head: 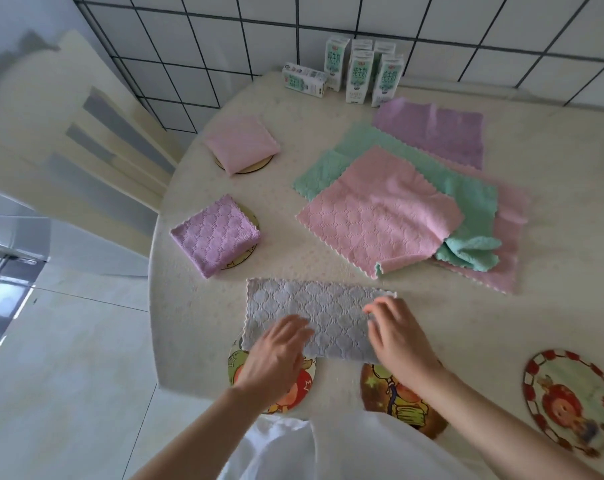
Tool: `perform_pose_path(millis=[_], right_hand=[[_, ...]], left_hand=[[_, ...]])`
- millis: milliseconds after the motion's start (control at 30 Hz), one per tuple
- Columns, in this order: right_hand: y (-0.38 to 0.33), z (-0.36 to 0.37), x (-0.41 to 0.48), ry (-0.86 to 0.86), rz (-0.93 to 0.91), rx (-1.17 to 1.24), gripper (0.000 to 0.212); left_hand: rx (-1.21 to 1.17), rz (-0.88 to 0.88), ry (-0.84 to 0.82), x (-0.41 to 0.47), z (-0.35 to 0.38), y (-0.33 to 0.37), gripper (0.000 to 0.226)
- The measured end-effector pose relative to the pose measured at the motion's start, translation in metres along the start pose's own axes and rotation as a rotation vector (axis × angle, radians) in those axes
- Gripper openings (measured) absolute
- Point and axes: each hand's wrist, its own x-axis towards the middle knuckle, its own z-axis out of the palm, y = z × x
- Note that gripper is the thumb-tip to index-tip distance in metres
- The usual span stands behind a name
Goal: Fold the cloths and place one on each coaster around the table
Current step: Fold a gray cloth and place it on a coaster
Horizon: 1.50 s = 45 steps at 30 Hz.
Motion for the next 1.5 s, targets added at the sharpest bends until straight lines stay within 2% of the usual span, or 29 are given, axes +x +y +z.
perform_pose_path(millis=[133,267,467,633,767,933,1033,1133,1233,1333,1433,1500], right_hand=[[-0.025,0.015,-0.026,-0.129,-0.249,0.013,0.039],[-0.021,0.034,-0.046,-0.196,-0.320,-0.034,0.053],[0.004,0.018,-0.071,-0.242,-0.244,-0.104,0.051],[0.013,0.004,-0.077,-0.269,-0.193,-0.157,0.072],[0.000,0.001,-0.065,-0.291,-0.175,-0.282,0.063],[-0.011,0.004,-0.052,-0.344,-0.107,-0.378,0.068],[-0.016,0.000,-0.043,-0.326,-0.092,-0.369,0.052],[-0.020,-0.007,-0.039,-0.303,-0.073,-0.314,0.044],[-0.024,-0.013,-0.041,-0.260,-0.068,-0.226,0.036],[-0.032,-0.021,-0.050,-0.220,-0.057,-0.067,0.029],[-0.041,-0.031,-0.062,-0.239,-0.024,0.163,0.021],[-0.044,-0.037,-0.070,-0.272,-0.035,0.233,0.022]], left_hand=[[0.120,0.094,-0.171,-0.025,0.022,0.006,0.047],[0.174,0.028,-0.234,-0.040,0.021,-0.005,0.050],[0.186,-0.171,-0.223,-0.074,0.006,-0.033,0.060],[0.185,-0.284,-0.213,-0.093,-0.003,-0.040,0.056],[0.228,-0.321,-0.208,-0.094,-0.003,-0.037,0.057],[0.247,-0.370,-0.213,-0.084,-0.005,-0.026,0.060],[0.283,-0.387,-0.203,-0.081,-0.004,-0.020,0.058],[0.288,-0.423,-0.186,-0.076,-0.002,-0.010,0.059],[0.178,-0.396,-0.184,-0.064,0.001,0.011,0.063],[0.135,-0.270,-0.142,-0.047,-0.001,0.044,0.066],[0.087,-0.167,-0.174,-0.035,0.012,0.068,0.069],[0.085,-0.129,-0.156,-0.029,0.025,0.080,0.070]])
